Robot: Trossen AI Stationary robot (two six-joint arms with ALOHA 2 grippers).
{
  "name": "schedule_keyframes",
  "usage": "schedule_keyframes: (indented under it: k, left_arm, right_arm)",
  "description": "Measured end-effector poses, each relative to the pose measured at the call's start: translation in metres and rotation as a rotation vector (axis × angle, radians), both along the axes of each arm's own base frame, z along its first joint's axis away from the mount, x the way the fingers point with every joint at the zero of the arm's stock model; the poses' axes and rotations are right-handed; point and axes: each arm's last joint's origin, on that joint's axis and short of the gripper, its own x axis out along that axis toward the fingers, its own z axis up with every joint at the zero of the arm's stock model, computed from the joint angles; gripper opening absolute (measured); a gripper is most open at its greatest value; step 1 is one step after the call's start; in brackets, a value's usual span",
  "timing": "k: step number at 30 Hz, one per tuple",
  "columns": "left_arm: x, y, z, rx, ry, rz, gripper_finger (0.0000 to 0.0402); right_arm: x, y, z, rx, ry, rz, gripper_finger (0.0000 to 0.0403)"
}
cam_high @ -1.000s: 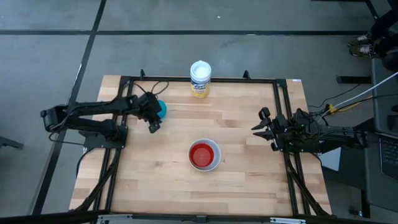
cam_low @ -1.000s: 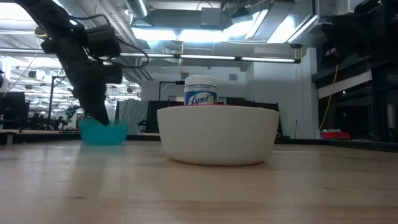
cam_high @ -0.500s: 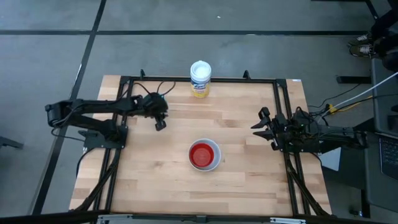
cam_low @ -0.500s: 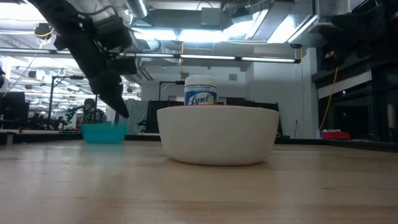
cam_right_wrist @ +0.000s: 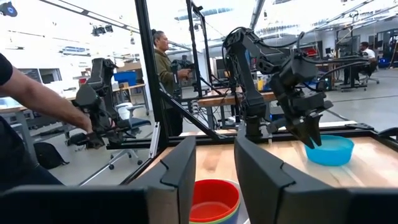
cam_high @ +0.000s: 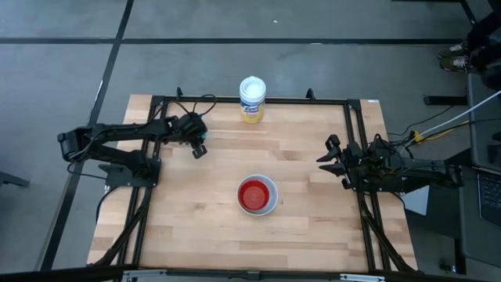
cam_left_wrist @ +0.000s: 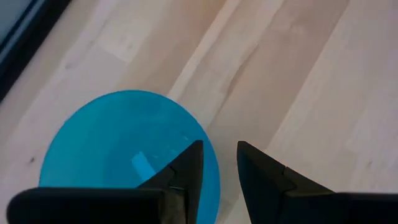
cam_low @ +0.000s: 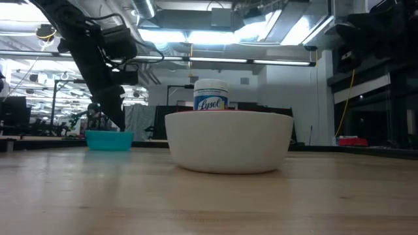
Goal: Nest bowls inside each other
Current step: Stack the light blue bowl on the red bowl
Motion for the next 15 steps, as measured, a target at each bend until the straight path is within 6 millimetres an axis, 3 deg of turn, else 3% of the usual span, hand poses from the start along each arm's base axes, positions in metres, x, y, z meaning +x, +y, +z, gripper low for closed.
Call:
schedule_keyframes:
  k: [10,12,15]
  left_arm:
    - [0.006,0.007,-0.018,-0.05,0.04,0.072,0.0088]
    - [0.012,0.009,-0.018,-0.07,-0.028,0.068,0.0058]
    - [0.03,0.009,-0.004,-0.092,-0.286,-0.002,0.0011]
  right_arm:
    - [0.0,0.0,0.0,0.009,0.002,0.002,0.0134]
    - [0.0,0.0,0.0,0.018,0.005,0.004,0.0134]
    - [0.0,0.0,0.0,0.031,0.008,0.007,0.0132]
